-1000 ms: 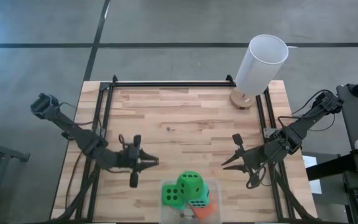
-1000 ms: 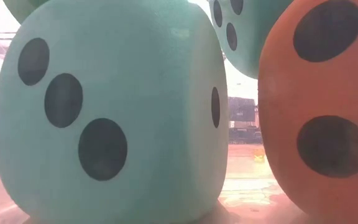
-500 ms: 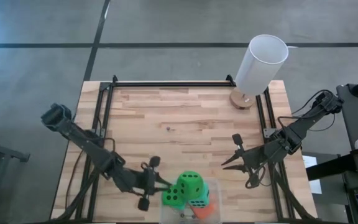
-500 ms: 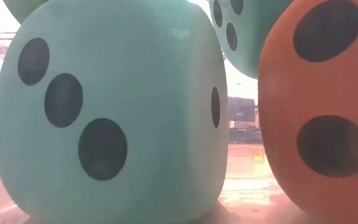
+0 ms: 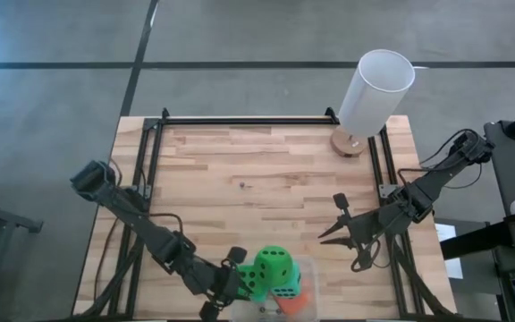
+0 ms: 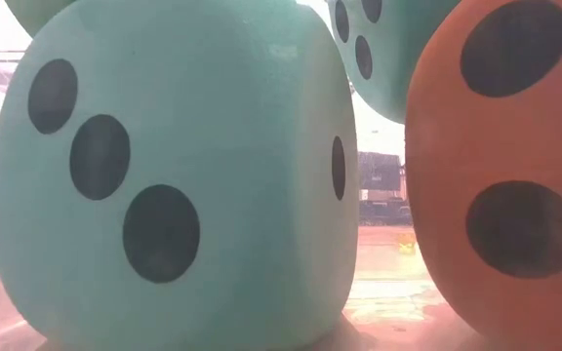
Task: Pick & Place Dice
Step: Put the small black dice into the transparent bin, then put the small yellow dice into the transparent bin
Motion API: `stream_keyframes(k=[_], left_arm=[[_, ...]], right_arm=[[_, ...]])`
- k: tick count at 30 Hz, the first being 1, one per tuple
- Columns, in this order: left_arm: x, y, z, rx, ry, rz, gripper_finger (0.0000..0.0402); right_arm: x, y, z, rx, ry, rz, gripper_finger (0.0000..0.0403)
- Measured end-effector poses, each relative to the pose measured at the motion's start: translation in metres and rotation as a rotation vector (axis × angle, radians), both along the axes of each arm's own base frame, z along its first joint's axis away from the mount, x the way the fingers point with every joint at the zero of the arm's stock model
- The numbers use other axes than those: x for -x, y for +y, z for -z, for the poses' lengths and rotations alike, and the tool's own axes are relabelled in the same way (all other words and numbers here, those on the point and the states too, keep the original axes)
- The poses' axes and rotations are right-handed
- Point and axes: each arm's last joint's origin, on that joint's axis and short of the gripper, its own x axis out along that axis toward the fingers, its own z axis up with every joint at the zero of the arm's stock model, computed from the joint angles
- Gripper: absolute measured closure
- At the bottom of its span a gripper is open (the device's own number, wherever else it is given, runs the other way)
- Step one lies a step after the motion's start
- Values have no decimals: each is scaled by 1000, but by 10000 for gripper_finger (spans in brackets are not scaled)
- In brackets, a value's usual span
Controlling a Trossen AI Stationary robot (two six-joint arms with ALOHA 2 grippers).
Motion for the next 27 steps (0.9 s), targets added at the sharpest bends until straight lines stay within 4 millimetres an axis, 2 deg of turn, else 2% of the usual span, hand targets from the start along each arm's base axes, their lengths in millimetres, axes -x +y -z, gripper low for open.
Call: stream_keyframes(k=[4,14,20,23,27], left_arm=[[-1,-2,5,15,26,1,337],[-2,-3,7,63,56,-13,282],[-2,-1,8,35,55,6,263],[-1,2,6,-21,42,29,259],[4,14,-7,-12,50,5,262]], right_arm=[[0,0,0,-1,-6,-1,347],[0,0,-1,-2,-7,-2,349],[0,0,-1,-2,-7,-3,349],[0,0,-1,-1,-7,-3,345],[0,0,0,0,-5,-2,342]])
